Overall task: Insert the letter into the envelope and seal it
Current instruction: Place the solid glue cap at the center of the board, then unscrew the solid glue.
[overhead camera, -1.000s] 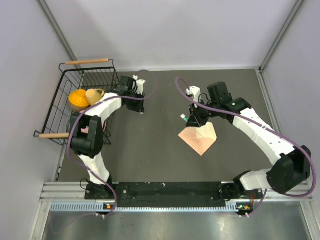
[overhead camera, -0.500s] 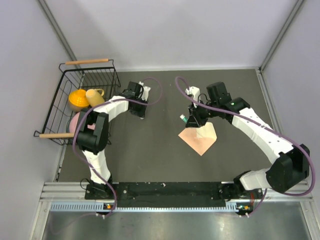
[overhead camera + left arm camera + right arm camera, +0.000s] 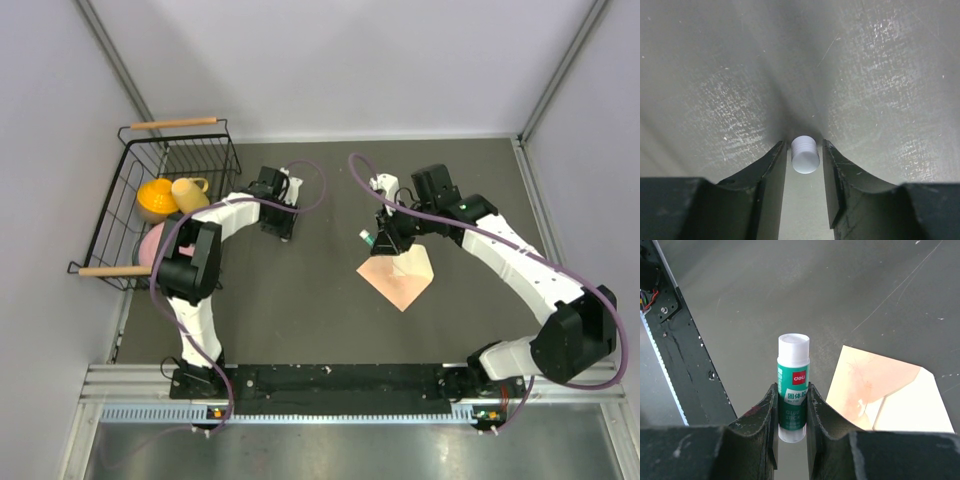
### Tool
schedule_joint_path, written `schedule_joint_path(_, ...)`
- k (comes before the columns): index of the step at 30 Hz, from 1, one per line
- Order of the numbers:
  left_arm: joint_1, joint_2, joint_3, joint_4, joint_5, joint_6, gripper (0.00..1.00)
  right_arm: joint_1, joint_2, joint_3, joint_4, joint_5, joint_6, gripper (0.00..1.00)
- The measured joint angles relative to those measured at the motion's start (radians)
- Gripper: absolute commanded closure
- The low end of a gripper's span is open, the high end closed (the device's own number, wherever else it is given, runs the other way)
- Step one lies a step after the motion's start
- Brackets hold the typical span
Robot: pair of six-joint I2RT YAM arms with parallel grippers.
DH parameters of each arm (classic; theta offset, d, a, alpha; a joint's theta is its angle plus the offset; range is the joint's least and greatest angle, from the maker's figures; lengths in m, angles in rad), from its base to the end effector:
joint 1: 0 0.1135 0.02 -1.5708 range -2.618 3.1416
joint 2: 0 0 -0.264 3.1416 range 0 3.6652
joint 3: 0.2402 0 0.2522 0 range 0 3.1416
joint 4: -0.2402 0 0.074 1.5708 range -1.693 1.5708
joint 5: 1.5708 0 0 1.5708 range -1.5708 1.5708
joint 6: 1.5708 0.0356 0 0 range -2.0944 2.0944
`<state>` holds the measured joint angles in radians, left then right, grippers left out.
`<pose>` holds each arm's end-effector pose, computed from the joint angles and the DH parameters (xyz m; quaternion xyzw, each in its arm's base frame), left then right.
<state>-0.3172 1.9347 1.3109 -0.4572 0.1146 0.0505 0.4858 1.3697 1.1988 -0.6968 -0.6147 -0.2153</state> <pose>0.3781 -0.1284 0.1693 0.1907 0.9497 -0.0873 0.2325 0.2429 0.1515 0.3110 -0.4051 0.8047 0.3257 0.2869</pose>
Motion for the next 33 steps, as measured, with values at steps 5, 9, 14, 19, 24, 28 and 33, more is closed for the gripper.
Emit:
schedule_joint_path(5, -0.001, 0.002, 0.000, 0.000, 0.005, -0.004, 0.48, 0.000, 0.000, 0.000, 0.000, 0.000, 0.000, 1.00)
schedule_joint_path(9, -0.001, -0.020, 0.000, -0.017, 0.053, -0.029, 0.38, -0.002, 0.000, 0.002, -0.003, -0.004, -0.001, 1.00)
schedule_joint_path(14, 0.007, -0.235, -0.020, -0.031, 0.274, -0.013, 0.33, -0.012, -0.007, 0.002, -0.008, -0.087, -0.013, 1.00)
schedule_joint_path(19, 0.026, -0.621, -0.104, 0.029, 0.640, 0.177, 0.36, -0.013, -0.051, 0.002, -0.007, -0.235, -0.046, 0.99)
schedule_joint_path(24, 0.019, -0.832, -0.254, 0.121, 0.975, 0.267, 0.38, 0.004, -0.093, 0.001, -0.006, -0.333, -0.081, 0.99)
schedule_joint_path(28, -0.015, -0.826, -0.317, 0.187, 1.048, 0.246, 0.38, 0.037, -0.115, -0.001, -0.007, -0.340, -0.098, 1.00)
schedule_joint_path(33, -0.004, -0.737, -0.324, 0.210, 0.937, 0.181, 0.34, 0.039, -0.116, -0.006, -0.006, -0.328, -0.082, 1.00)
